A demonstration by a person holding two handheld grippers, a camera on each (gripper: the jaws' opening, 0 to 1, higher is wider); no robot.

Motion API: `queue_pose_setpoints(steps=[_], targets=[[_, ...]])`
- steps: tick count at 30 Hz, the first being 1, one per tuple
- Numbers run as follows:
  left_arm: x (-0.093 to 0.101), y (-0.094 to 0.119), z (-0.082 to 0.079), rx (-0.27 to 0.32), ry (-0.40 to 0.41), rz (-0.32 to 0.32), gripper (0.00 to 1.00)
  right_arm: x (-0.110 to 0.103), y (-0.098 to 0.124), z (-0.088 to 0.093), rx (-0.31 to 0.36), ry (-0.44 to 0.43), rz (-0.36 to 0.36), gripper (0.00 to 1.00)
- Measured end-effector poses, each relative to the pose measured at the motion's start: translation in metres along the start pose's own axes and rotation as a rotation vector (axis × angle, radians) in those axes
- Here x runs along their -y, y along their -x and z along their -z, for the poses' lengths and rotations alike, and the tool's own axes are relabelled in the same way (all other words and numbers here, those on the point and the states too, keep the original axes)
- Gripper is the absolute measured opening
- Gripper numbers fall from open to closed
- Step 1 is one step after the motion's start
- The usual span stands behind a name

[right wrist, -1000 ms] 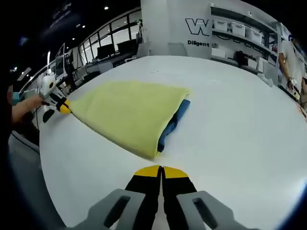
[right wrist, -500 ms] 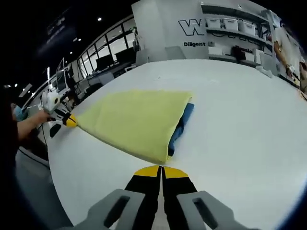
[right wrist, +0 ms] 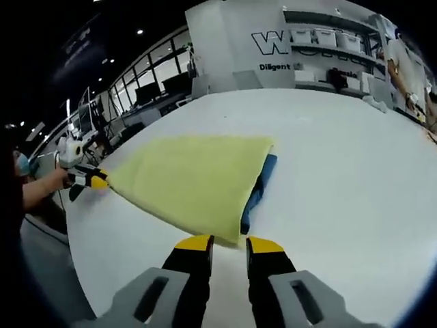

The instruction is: Fold the garment on the visible template until the final outline fits inside the template.

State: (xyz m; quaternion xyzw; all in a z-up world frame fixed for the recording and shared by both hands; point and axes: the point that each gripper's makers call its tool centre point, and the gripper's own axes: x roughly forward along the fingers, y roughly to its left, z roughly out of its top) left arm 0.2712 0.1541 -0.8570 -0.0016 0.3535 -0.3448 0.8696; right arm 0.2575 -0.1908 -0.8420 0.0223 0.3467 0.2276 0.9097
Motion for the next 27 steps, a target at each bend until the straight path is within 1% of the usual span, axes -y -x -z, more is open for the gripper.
queue_pose_setpoints(steps=[1, 2, 4, 7, 9, 10, 12, 13, 17, 18, 20, 21, 24, 25, 27], targets=[[0.001, -0.002, -0.002, 0.007, 0.005, 0.005, 0.20, -0.002, -0.003, 0.000, -0.001, 0.004, -0.007, 0.13], [0.001, -0.004, -0.002, 0.004, 0.001, 0.002, 0.19, 0.002, -0.006, 0.002, -0.002, 0.009, -0.009, 0.13], [0.002, -0.005, -0.002, -0.007, -0.043, -0.011, 0.19, 0.001, -0.008, 0.002, -0.005, 0.021, -0.010, 0.12], [0.007, -0.007, -0.003, -0.013, -0.077, -0.009, 0.19, -0.002, -0.014, 0.003, -0.012, 0.026, -0.018, 0.09], [0.010, -0.008, -0.003, -0.016, -0.099, -0.006, 0.17, 0.001, -0.016, 0.002, -0.016, 0.034, -0.011, 0.06], [0.010, -0.009, -0.003, -0.023, -0.135, -0.008, 0.16, 0.003, -0.016, 0.002, -0.016, 0.035, -0.009, 0.04], [0.007, -0.009, -0.001, -0.037, -0.176, -0.033, 0.13, 0.003, -0.015, -0.001, 0.000, 0.027, -0.014, 0.00], [0.008, -0.009, -0.001, -0.046, -0.196, -0.029, 0.12, 0.003, -0.015, -0.002, 0.003, 0.024, -0.013, 0.00], [0.004, -0.006, 0.002, -0.092, -0.294, -0.045, 0.02, 0.000, -0.015, -0.005, 0.009, 0.031, -0.015, 0.00], [0.004, -0.005, 0.004, -0.106, -0.324, -0.041, 0.01, -0.001, -0.014, -0.007, 0.014, 0.031, -0.015, 0.00], [0.001, -0.003, 0.005, -0.133, -0.375, -0.060, 0.00, -0.002, -0.012, -0.009, 0.023, 0.028, -0.016, 0.00], [0.002, -0.003, 0.005, -0.141, -0.395, -0.055, 0.00, -0.002, -0.012, -0.010, 0.024, 0.027, -0.016, 0.00], [0.001, -0.003, 0.004, -0.179, -0.524, -0.064, 0.00, 0.001, -0.009, -0.013, 0.041, 0.024, -0.015, 0.00], [-0.001, -0.003, 0.004, -0.185, -0.540, -0.072, 0.00, 0.001, -0.008, -0.013, 0.044, 0.026, -0.013, 0.00], [-0.004, -0.002, 0.002, -0.203, -0.609, -0.072, 0.00, 0.001, -0.007, -0.014, 0.045, 0.024, -0.014, 0.00]])
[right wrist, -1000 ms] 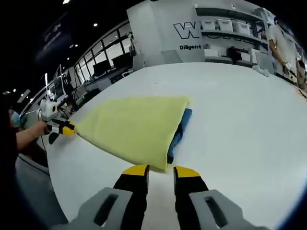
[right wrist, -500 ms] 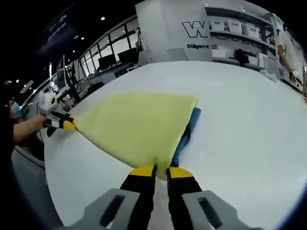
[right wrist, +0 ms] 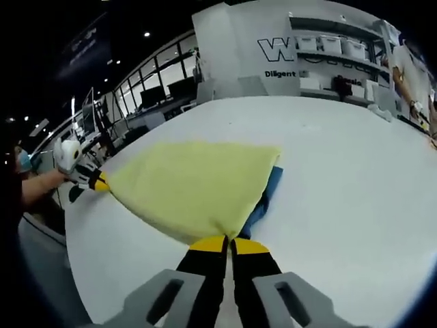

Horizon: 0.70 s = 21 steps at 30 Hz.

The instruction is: Fold the garment on the visible template until the final outline fits inside the template.

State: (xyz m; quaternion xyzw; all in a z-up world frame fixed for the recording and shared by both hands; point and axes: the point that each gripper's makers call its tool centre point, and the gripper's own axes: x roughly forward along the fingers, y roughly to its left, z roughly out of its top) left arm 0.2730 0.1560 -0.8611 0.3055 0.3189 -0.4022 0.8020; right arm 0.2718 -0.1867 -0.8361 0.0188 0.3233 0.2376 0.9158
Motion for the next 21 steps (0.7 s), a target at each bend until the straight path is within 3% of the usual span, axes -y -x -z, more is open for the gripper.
queue_pose_setpoints(steps=[4, 6, 8, 11, 14, 21], targets=[[-0.013, 0.007, 0.011, -0.075, -0.102, -0.046, 0.00, 0.001, 0.002, 0.006, -0.018, 0.007, 0.008, 0.00], [-0.009, 0.009, 0.006, -0.024, -0.018, -0.006, 0.00, 0.001, 0.002, 0.009, -0.031, 0.007, 0.008, 0.00], [-0.010, 0.010, 0.004, -0.004, 0.001, -0.003, 0.00, -0.003, 0.002, 0.007, -0.021, -0.011, -0.009, 0.00], [-0.014, 0.011, 0.008, -0.029, 0.035, -0.032, 0.00, -0.001, 0.000, 0.007, -0.035, 0.003, -0.004, 0.00], [-0.015, 0.010, 0.005, 0.004, 0.110, -0.032, 0.00, 0.000, 0.001, 0.009, -0.043, -0.003, 0.000, 0.00], [-0.018, 0.016, 0.003, 0.071, 0.354, -0.025, 0.11, 0.002, 0.001, 0.012, -0.052, -0.008, 0.000, 0.00]])
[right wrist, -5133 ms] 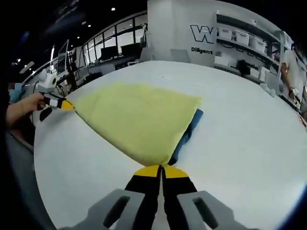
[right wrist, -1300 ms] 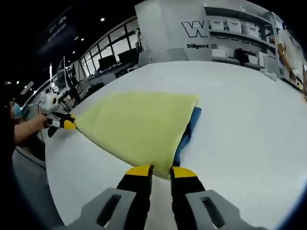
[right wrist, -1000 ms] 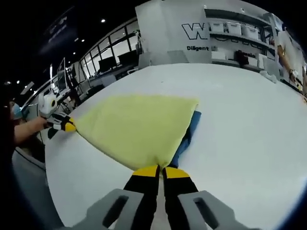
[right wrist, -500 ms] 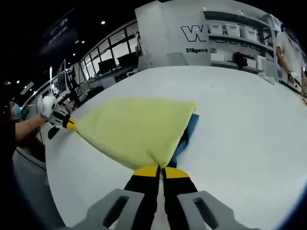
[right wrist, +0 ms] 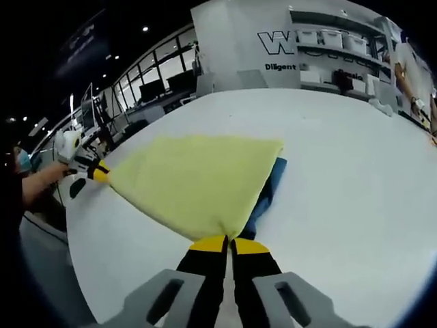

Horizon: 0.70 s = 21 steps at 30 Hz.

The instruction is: Fold the garment on the visible template until the final outline fits inside the template.

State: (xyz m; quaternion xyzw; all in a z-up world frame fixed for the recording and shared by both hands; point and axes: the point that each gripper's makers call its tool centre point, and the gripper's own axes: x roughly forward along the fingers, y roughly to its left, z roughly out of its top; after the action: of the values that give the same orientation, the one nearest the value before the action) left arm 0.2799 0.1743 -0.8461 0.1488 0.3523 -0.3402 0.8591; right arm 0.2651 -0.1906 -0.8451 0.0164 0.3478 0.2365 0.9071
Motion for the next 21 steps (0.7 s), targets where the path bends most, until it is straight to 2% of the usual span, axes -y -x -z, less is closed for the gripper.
queue_pose_setpoints(steps=[2, 4, 6, 10, 15, 18, 21], targets=[[-0.001, 0.002, -0.002, 0.025, 0.055, 0.009, 0.16, 0.000, 0.000, 0.000, -0.002, 0.002, -0.001, 0.00], [0.004, 0.008, -0.005, 0.062, 0.149, 0.034, 0.19, 0.000, 0.000, 0.000, -0.002, 0.003, -0.001, 0.00], [0.001, 0.012, -0.010, 0.127, 0.262, 0.057, 0.20, 0.000, 0.000, 0.000, -0.004, 0.001, -0.001, 0.00], [0.009, 0.015, -0.018, 0.180, 0.338, 0.101, 0.24, 0.000, -0.001, 0.000, -0.006, 0.002, -0.003, 0.00], [0.022, 0.005, -0.019, 0.160, 0.347, 0.122, 0.24, -0.001, 0.000, 0.001, -0.012, 0.014, -0.007, 0.00], [0.026, -0.005, -0.018, 0.142, 0.369, 0.123, 0.21, -0.003, 0.001, 0.001, -0.018, 0.031, -0.006, 0.00], [0.026, -0.010, -0.015, 0.126, 0.407, 0.143, 0.05, -0.003, 0.001, 0.001, -0.019, 0.037, -0.006, 0.00]])
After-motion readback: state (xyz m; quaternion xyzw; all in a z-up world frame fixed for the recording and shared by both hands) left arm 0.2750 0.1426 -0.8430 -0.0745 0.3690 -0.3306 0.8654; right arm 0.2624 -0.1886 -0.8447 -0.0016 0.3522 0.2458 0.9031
